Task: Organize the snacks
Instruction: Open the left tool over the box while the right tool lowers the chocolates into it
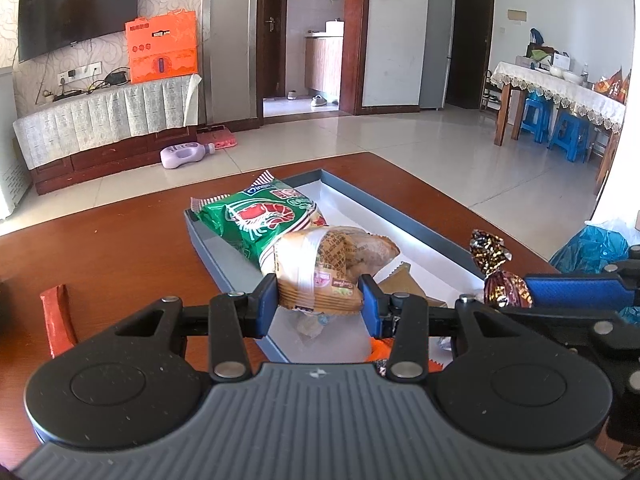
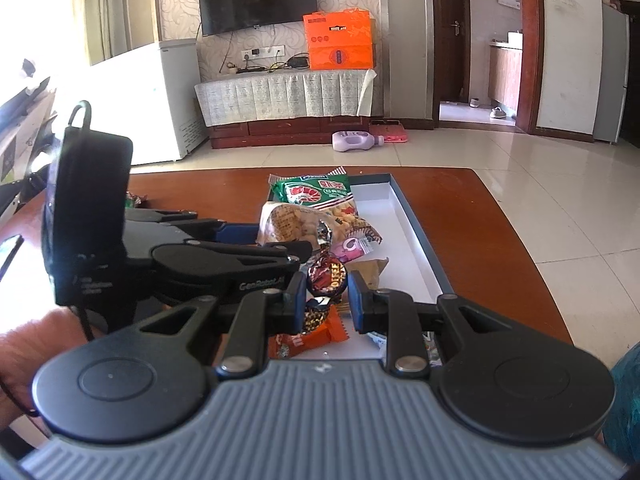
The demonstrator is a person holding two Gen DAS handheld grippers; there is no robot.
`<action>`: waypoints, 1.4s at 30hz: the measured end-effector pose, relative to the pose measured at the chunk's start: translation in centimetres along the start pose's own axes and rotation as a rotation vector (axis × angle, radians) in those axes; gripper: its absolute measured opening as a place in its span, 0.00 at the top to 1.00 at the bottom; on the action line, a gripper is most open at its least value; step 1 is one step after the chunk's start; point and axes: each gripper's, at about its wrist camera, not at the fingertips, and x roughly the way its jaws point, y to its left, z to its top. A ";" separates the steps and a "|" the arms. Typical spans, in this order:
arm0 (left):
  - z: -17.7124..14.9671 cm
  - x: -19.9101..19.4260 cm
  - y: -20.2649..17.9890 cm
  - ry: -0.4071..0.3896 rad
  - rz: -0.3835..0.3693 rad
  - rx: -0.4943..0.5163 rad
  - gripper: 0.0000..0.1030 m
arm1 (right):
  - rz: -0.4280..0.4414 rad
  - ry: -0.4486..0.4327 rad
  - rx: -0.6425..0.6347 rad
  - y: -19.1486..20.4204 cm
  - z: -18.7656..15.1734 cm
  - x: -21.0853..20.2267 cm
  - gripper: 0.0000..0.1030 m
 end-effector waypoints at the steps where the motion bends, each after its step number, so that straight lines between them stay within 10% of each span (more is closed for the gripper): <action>1: 0.0 0.2 -0.1 0.001 0.000 0.001 0.52 | -0.001 0.001 0.000 0.0 0.0 0.0 0.75; 42: 1.2 3.9 -0.9 -0.019 -0.026 0.017 0.39 | -0.028 0.037 0.033 -0.4 -0.2 1.6 0.75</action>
